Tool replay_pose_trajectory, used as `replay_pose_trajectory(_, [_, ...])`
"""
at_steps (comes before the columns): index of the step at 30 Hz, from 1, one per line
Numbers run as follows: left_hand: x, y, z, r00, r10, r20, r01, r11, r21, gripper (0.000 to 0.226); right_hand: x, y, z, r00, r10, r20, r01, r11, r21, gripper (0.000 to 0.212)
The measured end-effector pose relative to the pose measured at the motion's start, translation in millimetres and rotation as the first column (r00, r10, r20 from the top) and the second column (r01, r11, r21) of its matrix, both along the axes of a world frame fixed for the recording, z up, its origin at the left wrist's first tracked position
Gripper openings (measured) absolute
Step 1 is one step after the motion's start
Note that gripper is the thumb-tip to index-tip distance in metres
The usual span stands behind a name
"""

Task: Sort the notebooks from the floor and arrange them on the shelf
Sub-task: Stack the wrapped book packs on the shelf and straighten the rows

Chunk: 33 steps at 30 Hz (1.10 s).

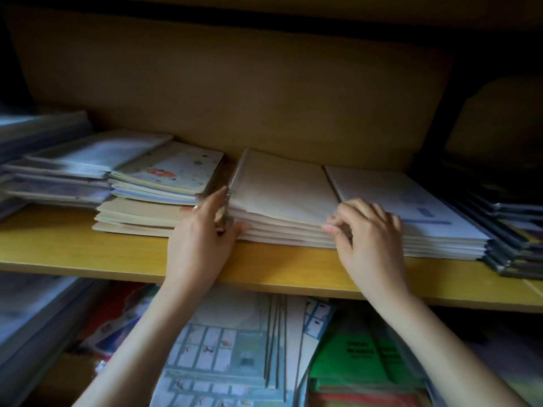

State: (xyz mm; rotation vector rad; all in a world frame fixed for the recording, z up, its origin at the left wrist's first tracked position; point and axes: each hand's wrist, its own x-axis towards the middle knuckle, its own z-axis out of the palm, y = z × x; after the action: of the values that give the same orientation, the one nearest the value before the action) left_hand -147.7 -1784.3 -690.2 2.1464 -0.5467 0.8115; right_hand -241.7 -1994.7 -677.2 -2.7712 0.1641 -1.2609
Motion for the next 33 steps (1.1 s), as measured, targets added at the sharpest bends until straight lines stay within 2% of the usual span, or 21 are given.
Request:
replay_pose_trajectory(4, [-2.9, 1.0, 6.1, 0.999, -0.045, -0.018, 0.044, 0.997, -0.057, 0.054, -2.5, 1.1, -2.6, 0.999, -0.009, -0.040, 0.008, 1.000, -0.028, 0.011])
replay_pose_trajectory(9, [1.3, 6.3, 11.6, 0.993, -0.085, -0.084, 0.082, 0.996, -0.035, 0.063, -6.6, 6.6, -0.5, 0.998, -0.070, 0.006, 0.070, 0.997, -0.030, 0.009])
replay_pose_trajectory(13, [-4.6, 9.0, 15.6, 0.995, -0.065, -0.078, 0.069, 0.996, 0.056, 0.049, -8.7, 16.5, 1.9, 0.982, -0.185, -0.026, 0.181, 0.978, -0.104, 0.008])
replay_pose_trajectory(16, [-13.3, 14.8, 19.7, 0.992, -0.052, -0.112, 0.074, 0.977, 0.198, 0.049, -14.0, 32.7, 16.2, 0.941, -0.288, -0.180, 0.260, 0.952, -0.164, 0.019])
replay_pose_trajectory(17, [-17.3, 20.3, 22.2, 0.983, -0.100, -0.156, 0.129, 0.973, 0.190, 0.050, -15.5, 40.8, 22.7, 0.927, -0.300, -0.226, 0.262, 0.948, -0.183, 0.026])
replay_pose_trajectory(19, [-26.1, 38.9, 34.4, 0.953, -0.206, -0.221, 0.213, 0.977, 0.009, 0.047, -19.2, 61.8, 36.0, 0.948, -0.232, -0.217, 0.195, 0.964, -0.179, 0.033])
replay_pose_trajectory(20, [-26.8, 51.4, 42.1, 0.959, -0.197, -0.203, 0.182, 0.979, -0.090, 0.041, -20.7, 74.7, 41.7, 0.971, -0.159, -0.181, 0.131, 0.979, -0.158, 0.032])
replay_pose_trajectory(22, [-15.2, 80.6, 52.5, 0.979, -0.016, -0.201, -0.019, 0.985, -0.173, 0.035, -20.4, 102.0, 47.5, 0.985, 0.010, -0.174, -0.033, 0.991, -0.128, 0.026])
replay_pose_trajectory(24, [6.1, 111.0, 55.2, 0.901, 0.161, -0.402, -0.208, 0.975, -0.076, 0.049, -15.9, 128.3, 49.2, 0.946, 0.152, -0.286, -0.170, 0.985, -0.040, 0.021])
replay_pose_trajectory(26, [16.8, 130.6, 50.5, 0.777, 0.241, -0.581, -0.218, 0.970, 0.110, 0.070, -1.9, 148.8, 46.8, 0.900, 0.159, -0.407, -0.146, 0.987, 0.064, 0.025])
replay_pose_trajectory(27, [18.1, 135.5, 44.7, 0.763, 0.252, -0.595, -0.187, 0.968, 0.169, 0.074, 7.1, 156.5, 44.0, 0.877, 0.096, -0.471, -0.086, 0.995, 0.043, 0.030])
replay_pose_trajectory(30, [18.6, 140.4, 27.8, 0.853, 0.263, -0.450, -0.185, 0.960, 0.210, 0.067, 30.5, 172.2, 31.3, 0.857, -0.102, -0.505, 0.024, 0.987, -0.157, 0.043])
replay_pose_trajectory(33, [23.6, 141.9, 26.4, 0.881, 0.352, -0.316, -0.277, 0.926, 0.257, 0.057, 46.7, 177.7, 24.7, 0.889, -0.127, -0.440, 0.045, 0.980, -0.192, 0.046])
